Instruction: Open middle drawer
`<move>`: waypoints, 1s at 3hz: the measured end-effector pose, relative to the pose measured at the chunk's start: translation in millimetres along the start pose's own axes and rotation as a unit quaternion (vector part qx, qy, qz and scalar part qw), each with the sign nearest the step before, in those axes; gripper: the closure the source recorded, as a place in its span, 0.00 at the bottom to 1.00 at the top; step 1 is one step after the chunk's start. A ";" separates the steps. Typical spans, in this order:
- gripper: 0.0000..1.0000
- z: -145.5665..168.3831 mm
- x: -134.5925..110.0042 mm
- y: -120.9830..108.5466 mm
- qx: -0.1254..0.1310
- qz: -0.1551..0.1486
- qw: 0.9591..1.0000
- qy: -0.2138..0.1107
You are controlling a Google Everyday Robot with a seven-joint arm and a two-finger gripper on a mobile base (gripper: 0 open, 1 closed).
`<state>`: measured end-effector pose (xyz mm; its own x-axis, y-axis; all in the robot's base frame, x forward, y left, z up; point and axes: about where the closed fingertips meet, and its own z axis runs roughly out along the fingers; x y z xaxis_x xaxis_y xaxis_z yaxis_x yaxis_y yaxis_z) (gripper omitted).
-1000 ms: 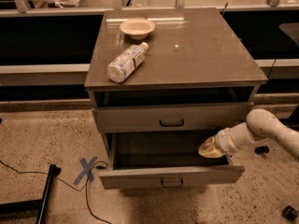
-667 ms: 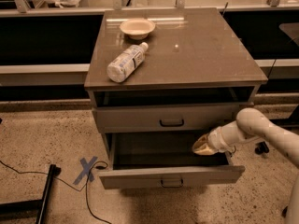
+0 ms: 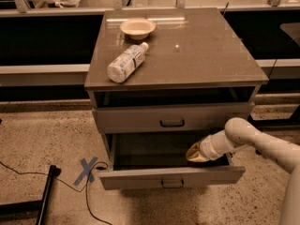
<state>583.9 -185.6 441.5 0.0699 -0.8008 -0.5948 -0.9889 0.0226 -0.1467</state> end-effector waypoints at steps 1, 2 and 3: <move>1.00 18.3 5.0 11.1 -0.022 -0.016 1.000 0.014; 1.00 26.3 9.1 27.4 -0.042 -0.026 0.999 0.019; 1.00 23.7 7.4 42.7 -0.050 -0.035 0.998 0.008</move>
Offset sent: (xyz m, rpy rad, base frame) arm -0.0427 0.0060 -0.0411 -0.0732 0.0552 0.1309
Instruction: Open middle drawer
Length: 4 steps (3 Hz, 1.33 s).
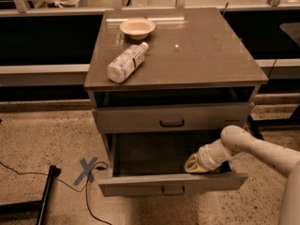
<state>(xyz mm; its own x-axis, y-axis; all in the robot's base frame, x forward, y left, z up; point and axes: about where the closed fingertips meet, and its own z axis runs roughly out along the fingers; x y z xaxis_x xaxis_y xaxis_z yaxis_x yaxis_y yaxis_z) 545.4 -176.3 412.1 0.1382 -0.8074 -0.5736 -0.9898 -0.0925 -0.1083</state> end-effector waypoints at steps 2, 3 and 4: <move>1.00 -28.3 -17.1 40.6 0.008 -0.025 0.998 -0.055; 1.00 -71.1 -35.6 46.2 0.050 -0.021 0.991 -0.119; 0.87 -106.1 -49.3 60.1 0.072 0.000 0.984 -0.163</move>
Offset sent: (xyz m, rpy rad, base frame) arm -0.0658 -0.0238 0.0866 0.3114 -0.0956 0.0099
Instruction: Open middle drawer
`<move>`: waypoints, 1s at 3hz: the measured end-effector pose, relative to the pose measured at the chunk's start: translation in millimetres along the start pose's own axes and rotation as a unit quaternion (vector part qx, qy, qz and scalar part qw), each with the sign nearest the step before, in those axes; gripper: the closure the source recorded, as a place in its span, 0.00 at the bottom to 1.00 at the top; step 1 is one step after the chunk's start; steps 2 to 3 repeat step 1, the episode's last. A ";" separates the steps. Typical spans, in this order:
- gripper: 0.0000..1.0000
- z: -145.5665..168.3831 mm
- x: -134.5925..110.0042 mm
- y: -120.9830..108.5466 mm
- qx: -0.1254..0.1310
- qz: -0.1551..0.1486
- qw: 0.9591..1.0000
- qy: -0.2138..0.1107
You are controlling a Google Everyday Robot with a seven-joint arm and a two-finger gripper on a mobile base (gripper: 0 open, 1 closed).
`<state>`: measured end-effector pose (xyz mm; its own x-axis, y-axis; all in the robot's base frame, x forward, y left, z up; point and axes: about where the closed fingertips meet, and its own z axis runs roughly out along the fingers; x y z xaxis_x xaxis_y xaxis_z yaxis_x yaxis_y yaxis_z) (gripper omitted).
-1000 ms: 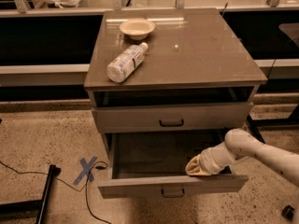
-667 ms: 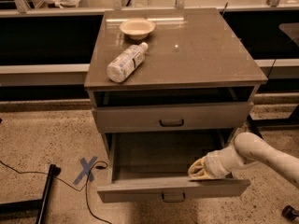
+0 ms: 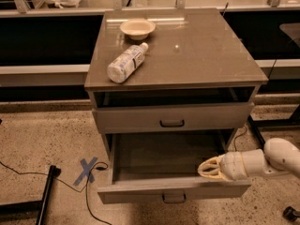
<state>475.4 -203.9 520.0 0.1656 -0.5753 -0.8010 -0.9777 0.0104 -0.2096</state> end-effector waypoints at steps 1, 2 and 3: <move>0.72 -1.0 -0.6 1.6 0.002 0.003 1.000 -0.004; 0.72 -1.0 -0.6 1.6 0.002 0.003 1.000 -0.004; 0.72 -1.0 -0.6 1.6 0.002 0.003 1.000 -0.004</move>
Offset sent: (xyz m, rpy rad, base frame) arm 0.0000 0.0000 0.0000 0.0000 0.0000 0.0000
